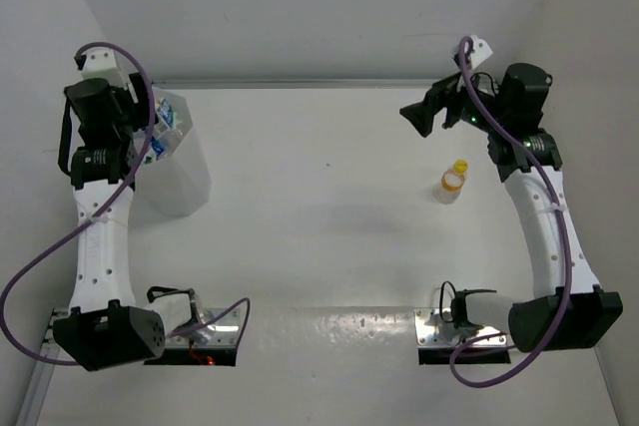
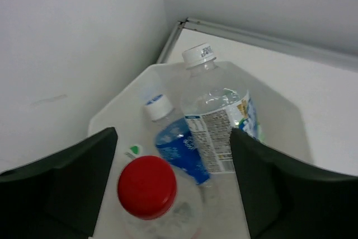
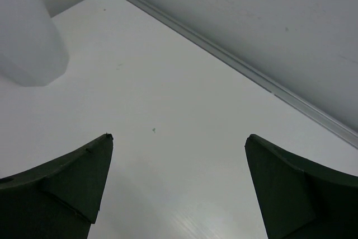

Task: Put the plastic bottles in the bin

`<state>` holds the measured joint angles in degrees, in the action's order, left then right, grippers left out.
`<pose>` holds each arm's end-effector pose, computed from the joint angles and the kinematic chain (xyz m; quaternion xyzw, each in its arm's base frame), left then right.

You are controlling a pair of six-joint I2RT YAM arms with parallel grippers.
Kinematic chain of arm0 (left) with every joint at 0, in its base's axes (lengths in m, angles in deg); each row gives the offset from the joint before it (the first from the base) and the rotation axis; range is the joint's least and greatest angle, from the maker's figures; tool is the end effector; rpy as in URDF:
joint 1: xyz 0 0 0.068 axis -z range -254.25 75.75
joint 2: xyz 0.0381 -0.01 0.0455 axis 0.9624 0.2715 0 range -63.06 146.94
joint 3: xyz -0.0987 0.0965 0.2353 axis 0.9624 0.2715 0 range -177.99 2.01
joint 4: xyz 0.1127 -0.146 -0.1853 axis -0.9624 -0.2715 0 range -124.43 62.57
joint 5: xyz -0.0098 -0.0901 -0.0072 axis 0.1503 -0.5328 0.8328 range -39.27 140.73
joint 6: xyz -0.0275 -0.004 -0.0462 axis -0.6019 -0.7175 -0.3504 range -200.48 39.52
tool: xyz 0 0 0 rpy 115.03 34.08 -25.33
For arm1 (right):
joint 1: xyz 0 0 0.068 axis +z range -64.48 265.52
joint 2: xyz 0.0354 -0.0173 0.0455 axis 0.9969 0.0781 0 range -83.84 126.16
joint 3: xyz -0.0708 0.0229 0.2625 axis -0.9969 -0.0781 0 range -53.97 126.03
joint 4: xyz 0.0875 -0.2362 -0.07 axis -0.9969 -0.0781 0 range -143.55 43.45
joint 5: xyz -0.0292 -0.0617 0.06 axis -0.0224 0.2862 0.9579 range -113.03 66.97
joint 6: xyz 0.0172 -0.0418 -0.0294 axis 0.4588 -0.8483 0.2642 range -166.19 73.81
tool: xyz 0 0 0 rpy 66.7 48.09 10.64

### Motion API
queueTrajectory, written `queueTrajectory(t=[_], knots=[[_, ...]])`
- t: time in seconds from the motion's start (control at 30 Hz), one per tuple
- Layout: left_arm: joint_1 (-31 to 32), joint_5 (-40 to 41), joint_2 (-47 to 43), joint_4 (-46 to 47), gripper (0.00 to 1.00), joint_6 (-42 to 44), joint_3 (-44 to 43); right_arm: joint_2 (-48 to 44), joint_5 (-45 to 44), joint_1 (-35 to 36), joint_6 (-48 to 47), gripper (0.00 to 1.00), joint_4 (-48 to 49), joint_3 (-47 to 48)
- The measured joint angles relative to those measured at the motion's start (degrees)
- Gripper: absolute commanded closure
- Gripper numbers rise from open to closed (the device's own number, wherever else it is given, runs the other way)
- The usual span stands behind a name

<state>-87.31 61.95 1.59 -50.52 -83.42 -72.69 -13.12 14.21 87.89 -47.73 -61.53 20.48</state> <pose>0.2358 0.0620 0.4294 -0.1687 0.7630 0.1309 0.6101 0.2726 0.0328 0.4185 -0.2274 0.7252 0.2511 0.5994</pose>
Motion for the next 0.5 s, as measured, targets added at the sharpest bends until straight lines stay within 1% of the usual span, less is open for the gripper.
queueTrajectory(t=[0.03,0.13,0.27,0.37,0.5], knots=[[-0.2,0.0,-0.3,0.0,0.0,-0.8,0.0,-0.5,-0.3,-1.2,0.0,0.0,-0.5,-0.3],[-0.5,0.0,-1.0,0.1,0.0,-3.0,0.0,-1.9,-1.0,-5.1,0.0,0.0,-1.0,-2.1],[-0.5,-2.1,-2.1,0.9,0.0,-4.2,-0.7,-3.3,-1.5,-9.2,0.1,0.0,-1.6,-5.9],[-0.5,-5.6,-1.9,0.3,0.0,-5.1,-5.5,-4.6,-1.0,-11.9,0.3,0.0,-1.5,-9.9],[-0.5,-12.3,0.1,0.0,0.0,-7.5,-15.6,-5.6,0.5,-15.3,0.4,0.0,0.9,-15.6]])
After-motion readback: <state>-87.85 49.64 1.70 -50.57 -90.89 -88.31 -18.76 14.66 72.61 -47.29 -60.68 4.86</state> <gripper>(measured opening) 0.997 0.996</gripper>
